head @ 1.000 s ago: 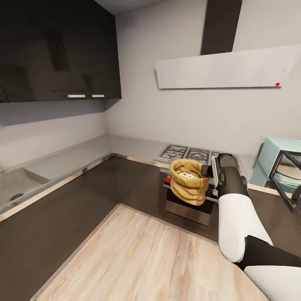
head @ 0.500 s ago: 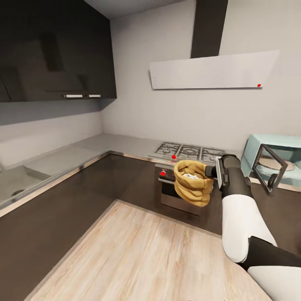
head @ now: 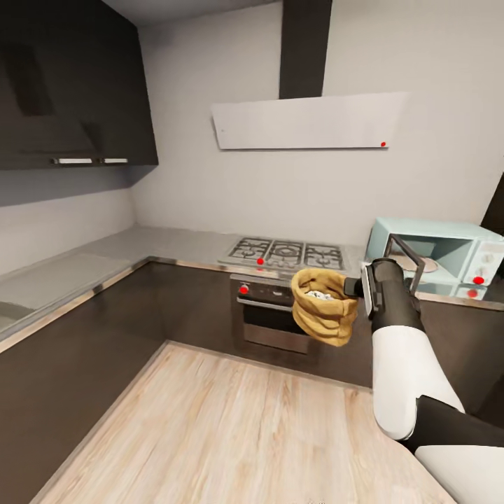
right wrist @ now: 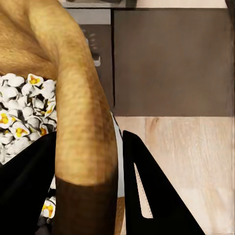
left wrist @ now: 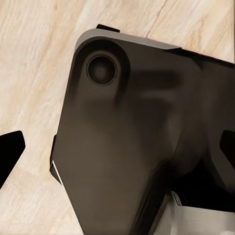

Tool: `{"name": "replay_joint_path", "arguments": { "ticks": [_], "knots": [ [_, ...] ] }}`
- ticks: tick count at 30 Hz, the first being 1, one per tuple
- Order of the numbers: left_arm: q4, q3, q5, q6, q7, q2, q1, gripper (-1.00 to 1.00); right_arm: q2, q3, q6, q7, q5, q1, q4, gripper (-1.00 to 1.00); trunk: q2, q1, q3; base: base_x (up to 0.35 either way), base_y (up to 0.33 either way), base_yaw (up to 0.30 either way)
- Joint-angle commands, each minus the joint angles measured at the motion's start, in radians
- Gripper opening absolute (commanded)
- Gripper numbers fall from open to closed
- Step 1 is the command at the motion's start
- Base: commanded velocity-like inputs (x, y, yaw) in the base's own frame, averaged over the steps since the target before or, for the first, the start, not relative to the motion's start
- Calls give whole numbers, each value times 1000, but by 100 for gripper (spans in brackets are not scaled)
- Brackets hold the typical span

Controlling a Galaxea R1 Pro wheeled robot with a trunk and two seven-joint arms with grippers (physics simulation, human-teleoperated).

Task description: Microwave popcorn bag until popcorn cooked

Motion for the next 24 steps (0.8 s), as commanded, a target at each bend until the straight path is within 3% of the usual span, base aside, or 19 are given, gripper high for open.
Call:
{"name": "replay_joint_path", "arguments": {
  "ticks": [1,24],
  "knots": [
    [0,-2,2,-2,3,-1,0,100,1,-3,2,2,3,-1,0,-100,-1,0,-1,-139,-79,-290],
    [1,-2,2,-2,5,-3,0,100,-2,-3,2,2,3,-1,1,-100,-1,0,-1,-277,-127,-290]
  ]
}}
